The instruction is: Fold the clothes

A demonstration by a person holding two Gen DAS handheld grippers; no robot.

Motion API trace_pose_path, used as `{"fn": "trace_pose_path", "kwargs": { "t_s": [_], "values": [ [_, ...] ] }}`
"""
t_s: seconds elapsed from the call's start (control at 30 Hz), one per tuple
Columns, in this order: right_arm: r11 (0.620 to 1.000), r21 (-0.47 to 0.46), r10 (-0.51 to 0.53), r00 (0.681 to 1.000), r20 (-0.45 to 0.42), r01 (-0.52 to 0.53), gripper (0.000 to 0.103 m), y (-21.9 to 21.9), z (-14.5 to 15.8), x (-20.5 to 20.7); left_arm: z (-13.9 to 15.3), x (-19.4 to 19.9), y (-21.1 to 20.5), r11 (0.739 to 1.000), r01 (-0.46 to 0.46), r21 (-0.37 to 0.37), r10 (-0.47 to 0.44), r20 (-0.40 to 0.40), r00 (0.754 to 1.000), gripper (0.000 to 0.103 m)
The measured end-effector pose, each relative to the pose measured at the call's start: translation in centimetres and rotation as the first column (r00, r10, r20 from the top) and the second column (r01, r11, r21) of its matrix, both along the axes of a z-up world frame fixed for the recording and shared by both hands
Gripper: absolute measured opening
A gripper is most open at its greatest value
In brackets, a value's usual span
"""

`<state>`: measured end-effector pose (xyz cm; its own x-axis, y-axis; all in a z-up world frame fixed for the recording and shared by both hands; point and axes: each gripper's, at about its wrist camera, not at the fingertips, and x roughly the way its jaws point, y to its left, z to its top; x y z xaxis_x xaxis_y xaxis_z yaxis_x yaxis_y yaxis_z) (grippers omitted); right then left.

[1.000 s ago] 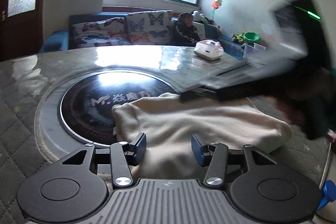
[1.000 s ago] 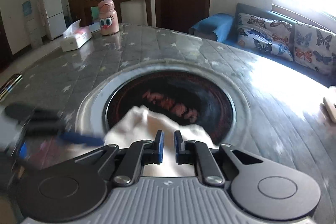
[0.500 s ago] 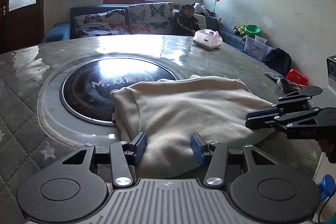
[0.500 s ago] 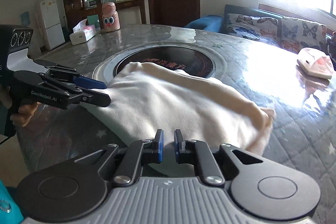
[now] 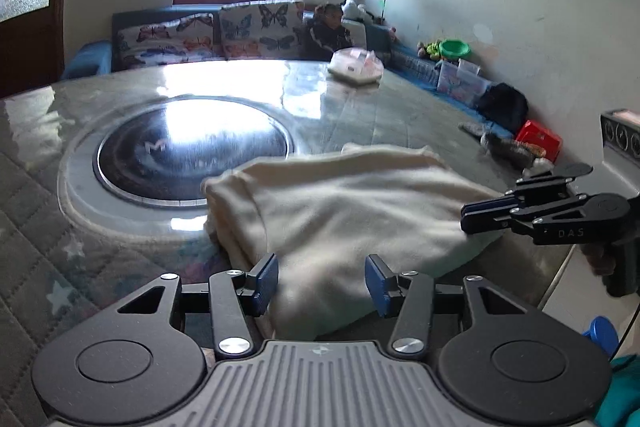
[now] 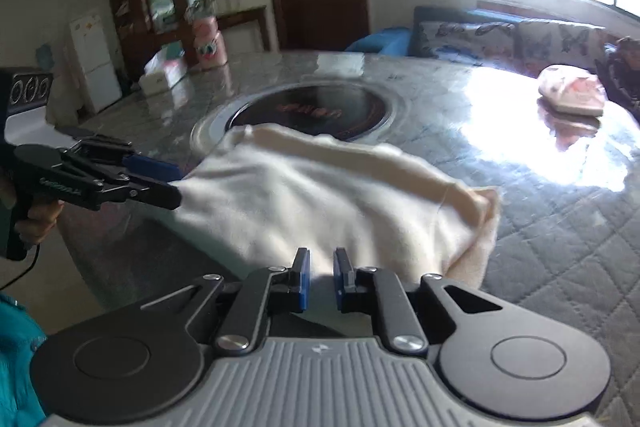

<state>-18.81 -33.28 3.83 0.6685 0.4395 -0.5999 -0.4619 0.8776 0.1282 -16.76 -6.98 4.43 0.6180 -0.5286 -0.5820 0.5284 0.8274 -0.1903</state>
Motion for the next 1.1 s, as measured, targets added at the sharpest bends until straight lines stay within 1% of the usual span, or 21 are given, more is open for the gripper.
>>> {"fn": "trace_pose_path", "kwargs": {
  "t_s": [0.13, 0.27, 0.37, 0.43, 0.53, 0.7, 0.83, 0.9, 0.97, 1.03, 1.1],
  "values": [
    [0.998, 0.021, -0.052, 0.999, 0.008, 0.052, 0.016, -0.8, -0.7, 0.1, 0.9, 1.1, -1.5, 0.999, 0.024, -0.036, -0.023, 0.021, 1.000, 0.051],
    [0.994, 0.038, -0.103, 0.995, 0.010, 0.102, 0.016, -1.7, -1.7, 0.3, 0.7, 2.7, -4.3, 0.996, 0.066, -0.060, -0.064, 0.028, 0.998, 0.051],
    [0.992, 0.048, -0.115, 0.993, 0.009, 0.114, 0.016, -2.1, -1.8, -0.1, -0.3, 4.5, -5.9, 0.994, 0.078, -0.076, -0.079, -0.012, 0.997, 0.050],
    [0.993, 0.042, -0.110, 0.994, 0.008, 0.110, 0.016, -2.3, -1.5, -0.1, -1.0, 5.3, -6.4, 0.996, 0.066, -0.058, -0.067, -0.029, 0.997, 0.050],
    [0.994, 0.038, -0.101, 0.995, 0.018, 0.100, 0.016, -2.4, -0.8, 0.5, -1.7, 5.5, -6.2, 0.997, 0.056, -0.058, -0.058, -0.047, 0.997, 0.051],
    [0.995, 0.015, -0.104, 0.993, 0.058, 0.103, 0.016, -2.0, 0.0, 3.3, -2.2, 5.5, -6.1, 0.997, 0.048, -0.060, -0.052, -0.056, 0.997, 0.051],
    [0.990, -0.018, -0.143, 0.989, 0.034, 0.143, 0.016, -1.8, -0.6, 6.9, -2.3, 5.4, -6.0, 0.997, 0.050, -0.064, -0.053, -0.058, 0.997, 0.051],
    [0.986, -0.038, -0.165, 0.986, 0.003, 0.165, 0.016, -2.0, -1.3, 8.5, -2.4, 5.4, -6.0, 0.996, 0.054, -0.065, -0.058, -0.053, 0.997, 0.051],
    [0.984, -0.050, -0.174, 0.985, -0.009, 0.173, 0.013, -2.1, -1.5, 9.0, -2.4, 5.4, -5.9, 0.996, 0.055, -0.067, -0.059, -0.051, 0.997, 0.051],
    [0.982, -0.057, -0.181, 0.983, -0.010, 0.180, 0.013, -2.1, -1.6, 9.1, -2.3, 5.4, -5.8, 0.996, 0.056, -0.073, -0.060, -0.057, 0.997, 0.051],
    [0.982, -0.053, -0.182, 0.983, 0.007, 0.182, 0.015, -2.1, -1.1, 8.6, -1.9, 5.3, -5.2, 0.995, 0.050, -0.084, -0.055, -0.061, 0.997, 0.051]
  ]
}}
